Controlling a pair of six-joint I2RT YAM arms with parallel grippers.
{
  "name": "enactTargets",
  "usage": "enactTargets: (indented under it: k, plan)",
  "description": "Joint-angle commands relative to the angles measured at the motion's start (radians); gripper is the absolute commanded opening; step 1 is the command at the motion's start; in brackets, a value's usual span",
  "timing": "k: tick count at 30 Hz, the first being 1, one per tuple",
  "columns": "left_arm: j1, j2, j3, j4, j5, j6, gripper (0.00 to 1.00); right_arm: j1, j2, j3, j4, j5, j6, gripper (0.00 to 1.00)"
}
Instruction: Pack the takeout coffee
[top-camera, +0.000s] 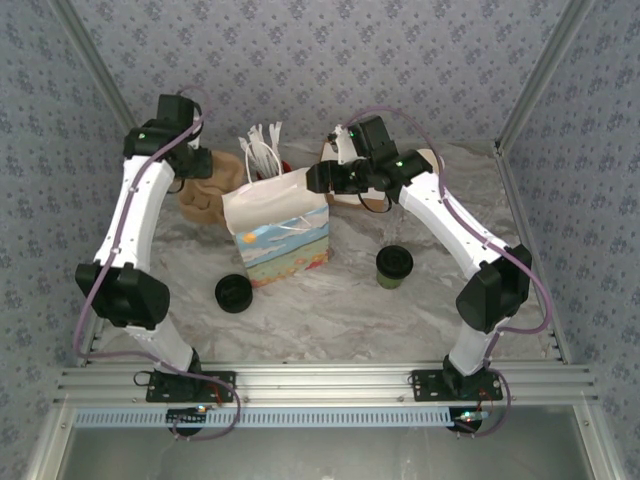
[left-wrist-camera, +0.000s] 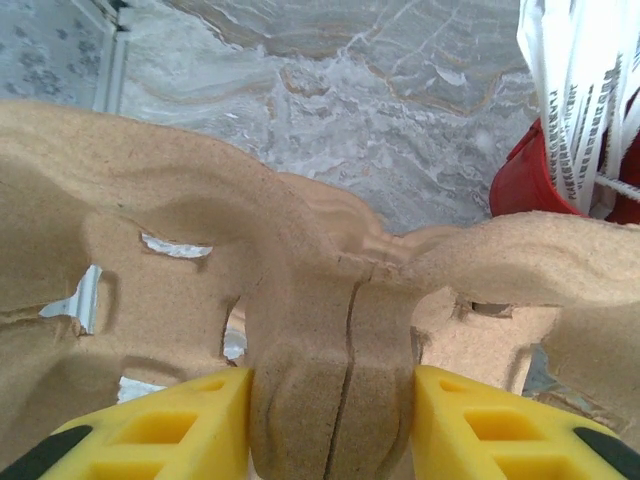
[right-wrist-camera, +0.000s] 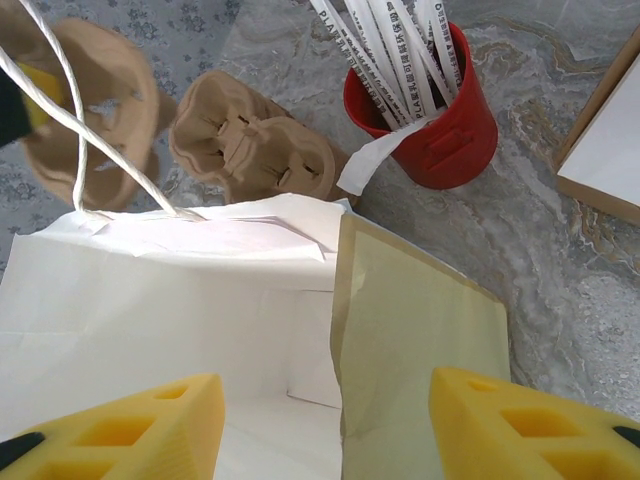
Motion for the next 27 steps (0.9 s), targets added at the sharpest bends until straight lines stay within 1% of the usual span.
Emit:
enactTargets:
  k: [1, 6, 10, 12, 14, 16, 18, 23, 27]
  plan:
    - [-0.004, -0.095, 0.090, -0.085, -0.036, -0.048, 0.43, 0.013, 0.009, 0.027, -0.020, 0.017, -0.020, 0.59]
    - [-0.005, -0.180, 0.133, -0.111, -0.033, -0.095, 0.43, 0.022, 0.008, 0.019, -0.022, 0.021, -0.021, 0.59]
    - [-0.006, -0.250, 0.137, -0.106, 0.048, -0.154, 0.42, 0.027, 0.007, 0.011, -0.020, 0.025, -0.009, 0.58]
    - [-0.007, -0.285, 0.126, -0.094, 0.108, -0.196, 0.42, 0.028, 0.006, 0.008, -0.022, 0.033, 0.005, 0.56]
    - [-0.016, -0.318, 0.104, -0.074, 0.161, -0.241, 0.41, 0.030, 0.001, 0.005, -0.035, 0.061, 0.035, 0.50]
    - [-0.037, -0.343, 0.086, -0.058, 0.205, -0.280, 0.40, 0.031, -0.020, -0.017, -0.033, 0.101, 0.068, 0.43]
    - [-0.073, -0.368, 0.061, -0.039, 0.222, -0.317, 0.39, 0.035, -0.043, -0.049, -0.019, 0.128, 0.100, 0.39]
    - [-0.163, -0.428, -0.042, 0.037, 0.247, -0.412, 0.38, 0.054, -0.071, -0.073, -0.039, 0.162, 0.129, 0.35]
    - [-0.229, -0.435, -0.090, 0.086, 0.269, -0.464, 0.38, 0.070, -0.099, -0.092, -0.059, 0.209, 0.152, 0.29]
